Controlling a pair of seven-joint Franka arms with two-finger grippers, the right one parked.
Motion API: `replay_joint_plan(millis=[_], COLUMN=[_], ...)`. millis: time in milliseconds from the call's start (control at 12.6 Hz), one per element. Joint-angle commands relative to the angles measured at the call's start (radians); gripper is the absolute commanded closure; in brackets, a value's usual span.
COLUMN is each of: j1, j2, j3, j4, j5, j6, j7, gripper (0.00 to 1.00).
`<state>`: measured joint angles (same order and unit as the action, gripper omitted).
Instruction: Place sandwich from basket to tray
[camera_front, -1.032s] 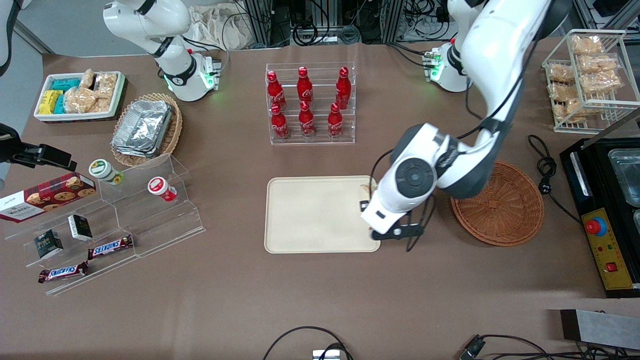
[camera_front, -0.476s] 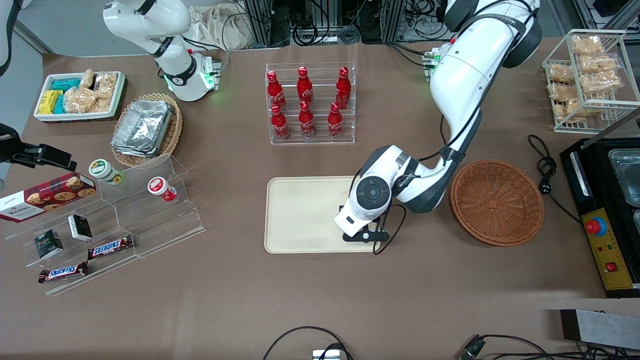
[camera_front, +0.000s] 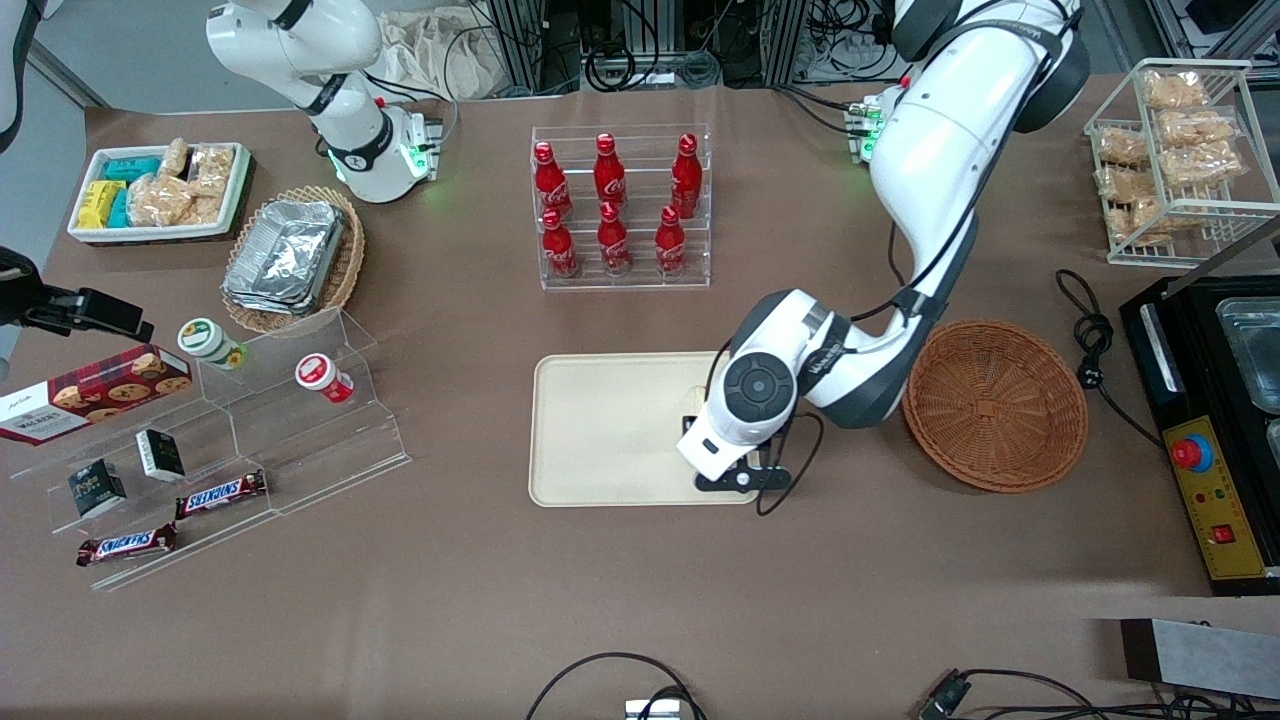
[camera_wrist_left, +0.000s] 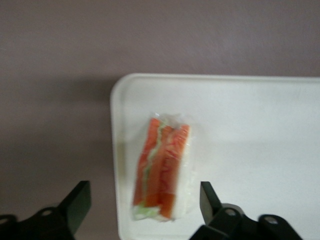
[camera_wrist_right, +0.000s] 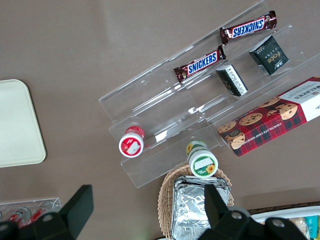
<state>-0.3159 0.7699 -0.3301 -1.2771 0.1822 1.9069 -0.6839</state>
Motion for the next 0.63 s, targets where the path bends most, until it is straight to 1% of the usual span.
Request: replay_joint_plan(millis=[0,79,238,317,397,476,556], j1=[0.105,0.141,0.191,0.216,0.228,0.224,0.224], j2=[-0.163,-0.229,-0.375,-0.455,-0.537,-0.601,-0.639], j3=[-0.009,-0.007,-0.001,0.0,0.031,0.081,0.117], j4=[-0.043,-0.098,-0.268,-0.381,-0.486,-0.558,-0.589], j5=[-0.009,-0.039,-0.047,-0.049,-0.052,-0.065,-0.075], j6=[-0.161,-0.184,-0.14,-0.096,-0.056,-0.037,-0.043], j7=[0.079,0.136,0.171,0.234,0.315,0.373,0.444], gripper=[0.0,0.0,0.0,0.0,0.0,0.0,0.0])
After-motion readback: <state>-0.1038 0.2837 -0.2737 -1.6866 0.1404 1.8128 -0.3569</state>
